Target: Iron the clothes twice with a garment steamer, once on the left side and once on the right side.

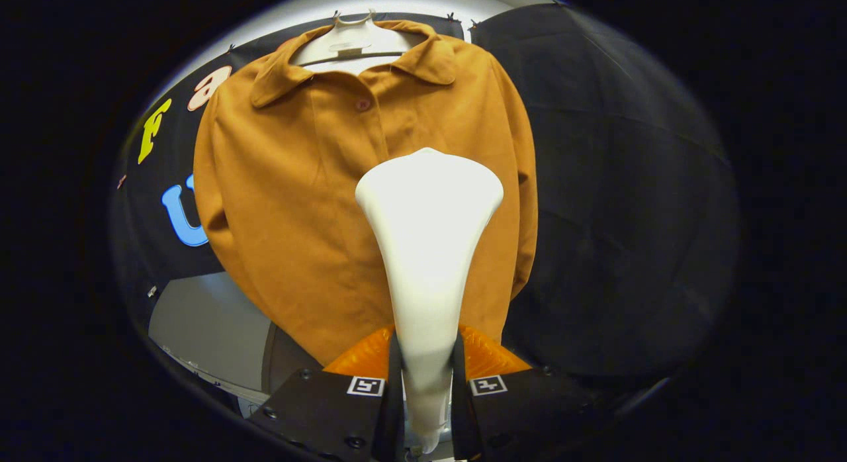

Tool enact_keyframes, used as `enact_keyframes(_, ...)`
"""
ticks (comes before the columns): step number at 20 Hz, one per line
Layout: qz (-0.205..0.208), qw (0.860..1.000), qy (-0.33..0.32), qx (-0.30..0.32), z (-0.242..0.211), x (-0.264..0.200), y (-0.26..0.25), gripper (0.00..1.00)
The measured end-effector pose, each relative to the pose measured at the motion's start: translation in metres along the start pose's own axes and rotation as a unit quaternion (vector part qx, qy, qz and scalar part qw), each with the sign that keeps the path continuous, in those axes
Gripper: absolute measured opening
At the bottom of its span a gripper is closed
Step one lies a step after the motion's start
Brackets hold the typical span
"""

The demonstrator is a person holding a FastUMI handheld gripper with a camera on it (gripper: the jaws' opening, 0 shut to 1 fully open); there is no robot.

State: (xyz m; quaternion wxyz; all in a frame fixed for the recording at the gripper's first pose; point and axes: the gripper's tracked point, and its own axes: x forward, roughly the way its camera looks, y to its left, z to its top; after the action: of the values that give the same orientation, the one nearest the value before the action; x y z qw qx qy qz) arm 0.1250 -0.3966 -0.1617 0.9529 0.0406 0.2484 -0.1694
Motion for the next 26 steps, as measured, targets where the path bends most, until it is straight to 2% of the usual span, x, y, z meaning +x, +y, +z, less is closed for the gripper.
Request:
enact_keyframes(4, -0.009, 0.999, -0.037, 0.011, 0.048, 0.007, -0.018, 0.32)
enact_keyframes(7, 0.001, 0.998, -0.058, 0.016, 0.076, 0.016, -0.019, 0.32)
enact_keyframes(11, 0.013, 0.998, -0.067, 0.009, 0.088, 0.025, -0.016, 0.32)
enact_keyframes(19, 0.031, 0.999, -0.041, 0.013, 0.066, 0.044, -0.016, 0.32)
enact_keyframes(26, 0.023, 0.999, 0.017, 0.017, 0.014, 0.059, -0.026, 0.32)
